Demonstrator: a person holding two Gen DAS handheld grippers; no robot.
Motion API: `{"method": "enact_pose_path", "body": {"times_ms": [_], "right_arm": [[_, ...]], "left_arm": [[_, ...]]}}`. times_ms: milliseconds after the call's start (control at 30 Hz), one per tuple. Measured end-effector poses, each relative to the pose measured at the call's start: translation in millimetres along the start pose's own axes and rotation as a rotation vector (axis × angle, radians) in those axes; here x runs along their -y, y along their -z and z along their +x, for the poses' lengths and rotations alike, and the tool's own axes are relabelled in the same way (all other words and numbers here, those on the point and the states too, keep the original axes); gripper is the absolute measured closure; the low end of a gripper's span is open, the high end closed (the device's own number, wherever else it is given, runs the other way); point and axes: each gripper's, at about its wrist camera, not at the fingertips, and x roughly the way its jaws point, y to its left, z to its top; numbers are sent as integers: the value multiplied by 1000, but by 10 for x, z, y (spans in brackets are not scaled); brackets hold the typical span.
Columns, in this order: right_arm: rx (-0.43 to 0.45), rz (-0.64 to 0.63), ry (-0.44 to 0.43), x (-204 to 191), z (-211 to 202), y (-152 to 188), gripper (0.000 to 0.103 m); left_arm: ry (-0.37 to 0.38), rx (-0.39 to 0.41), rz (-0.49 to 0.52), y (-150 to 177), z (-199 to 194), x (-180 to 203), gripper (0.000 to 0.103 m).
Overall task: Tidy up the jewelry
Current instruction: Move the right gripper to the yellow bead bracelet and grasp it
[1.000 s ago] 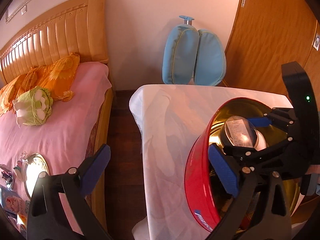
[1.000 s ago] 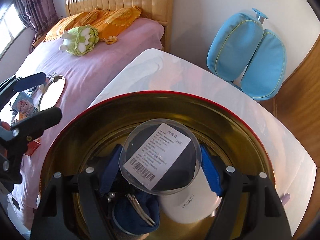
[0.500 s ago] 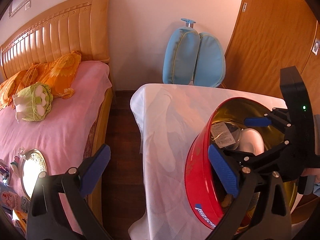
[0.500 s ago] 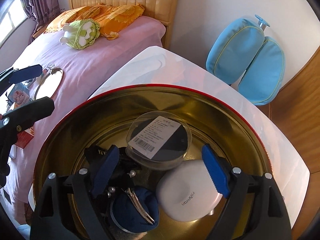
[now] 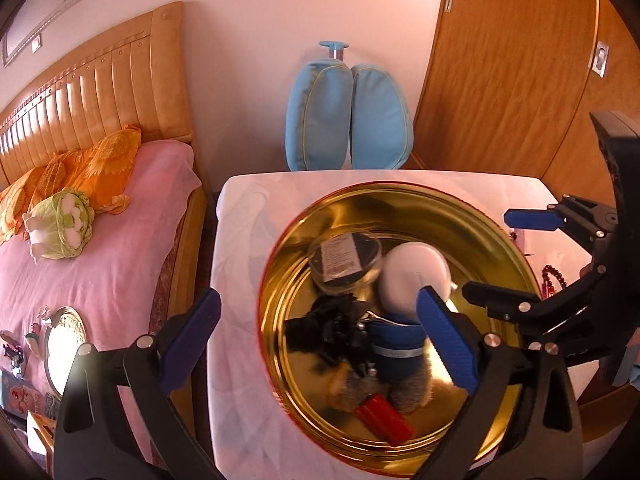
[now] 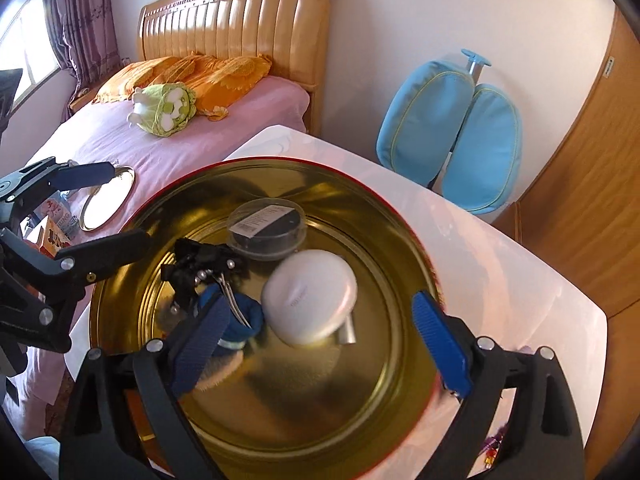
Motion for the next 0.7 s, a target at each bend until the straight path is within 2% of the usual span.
{"method": "enact_pose_path", "body": {"times_ms": [167,267,367,500,600,700], "right_arm": [[48,72,23,450,-417,498,7],[59,141,26,764,-676,888,6],[37,206,39,1067,-829,1273,6],[14,266,72,1448,-1003,1700,6],[8,312,87,1711,-1139,1977,6],[5,331,103,1913,-1250,2185,6]], "left_arm": [[-1,0,59,-4,-177,648,7],[84,-10,78,38,-225,1076,7],[106,-59,136,119,-167,1566,7],[166,-79,207,228,-122,2194,7],[211,-106,227,281,-40,2591,7],[223,-130,217,314,58,2868,8]]}}
